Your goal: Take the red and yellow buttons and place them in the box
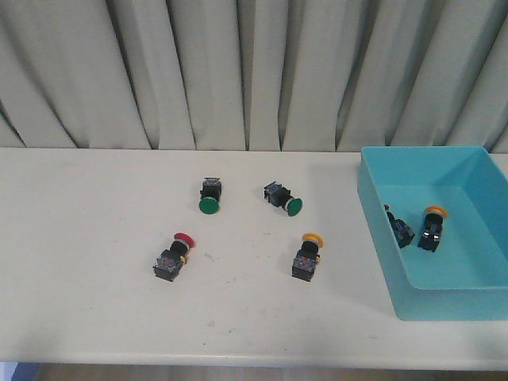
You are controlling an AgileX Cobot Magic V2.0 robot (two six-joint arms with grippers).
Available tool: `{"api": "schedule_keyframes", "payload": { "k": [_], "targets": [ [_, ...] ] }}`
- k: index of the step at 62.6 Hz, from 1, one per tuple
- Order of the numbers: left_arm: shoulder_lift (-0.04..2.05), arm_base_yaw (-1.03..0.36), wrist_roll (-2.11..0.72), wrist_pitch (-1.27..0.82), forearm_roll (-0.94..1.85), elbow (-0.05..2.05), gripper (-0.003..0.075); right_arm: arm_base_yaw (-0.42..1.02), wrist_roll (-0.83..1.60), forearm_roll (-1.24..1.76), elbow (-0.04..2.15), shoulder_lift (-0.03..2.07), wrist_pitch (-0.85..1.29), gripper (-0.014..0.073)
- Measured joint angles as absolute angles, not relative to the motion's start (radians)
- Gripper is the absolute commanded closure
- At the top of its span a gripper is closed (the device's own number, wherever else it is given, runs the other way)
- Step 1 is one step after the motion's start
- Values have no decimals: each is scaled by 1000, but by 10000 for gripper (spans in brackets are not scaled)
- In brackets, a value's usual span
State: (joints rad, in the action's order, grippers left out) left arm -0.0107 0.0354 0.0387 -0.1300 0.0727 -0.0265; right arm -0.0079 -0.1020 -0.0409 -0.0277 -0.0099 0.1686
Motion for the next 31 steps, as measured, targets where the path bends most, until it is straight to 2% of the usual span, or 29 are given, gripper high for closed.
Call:
{"api": "schedule_keyframes", "payload": {
  "k": [31],
  "targets": [
    [-11,35,39,-130,73,-28,726,-8,-98,-53,-29,-10,140,601]
  ]
}}
